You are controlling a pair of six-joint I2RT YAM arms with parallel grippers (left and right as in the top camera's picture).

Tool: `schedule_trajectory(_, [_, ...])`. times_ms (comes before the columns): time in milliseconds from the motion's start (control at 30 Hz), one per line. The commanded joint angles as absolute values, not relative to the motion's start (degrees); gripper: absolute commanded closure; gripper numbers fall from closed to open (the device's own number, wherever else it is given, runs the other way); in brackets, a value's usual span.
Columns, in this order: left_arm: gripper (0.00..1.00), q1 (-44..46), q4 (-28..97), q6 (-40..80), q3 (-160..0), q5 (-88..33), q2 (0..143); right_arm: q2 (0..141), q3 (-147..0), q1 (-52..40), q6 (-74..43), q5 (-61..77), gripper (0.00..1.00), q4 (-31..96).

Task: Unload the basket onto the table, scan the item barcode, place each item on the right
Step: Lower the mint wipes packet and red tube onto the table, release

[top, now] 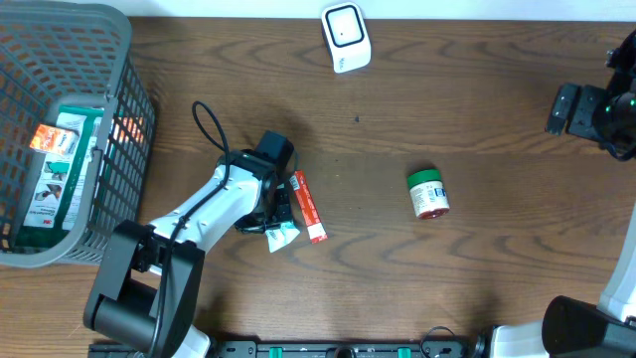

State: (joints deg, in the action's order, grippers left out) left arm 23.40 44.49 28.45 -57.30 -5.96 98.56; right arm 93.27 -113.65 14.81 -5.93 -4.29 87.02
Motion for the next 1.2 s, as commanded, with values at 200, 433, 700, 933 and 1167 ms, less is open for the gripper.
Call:
schedule_trajectory(200, [0.89,23.05,45.71,27.68,-64.51,-3.18,88.09,93.45,-114.26,15.00,-6.79,-4.23,0.01,87.02])
schedule_trajectory(433, [0.89,23.14,45.45,27.68,-62.61,-3.99,89.01,93.45,-114.26,15.00,-6.81,-4.25,0.01,87.02])
schedule_trajectory(700, [0.90,23.16,40.05,27.66,-58.54,-14.83,97.41,93.45,-114.26,15.00,-6.79,-4.23,0.01,87.02])
schedule_trajectory(933, [0.93,23.16,38.98,26.92,-58.37,-15.05,108.12,93.45,-114.26,15.00,-6.79,-4.23,0.01,87.02])
schedule_trajectory(1167, [0.93,22.96,38.89,23.99,-59.75,-14.98,102.98,93.45,-114.26,15.00,-6.81,-4.23,0.01,87.02])
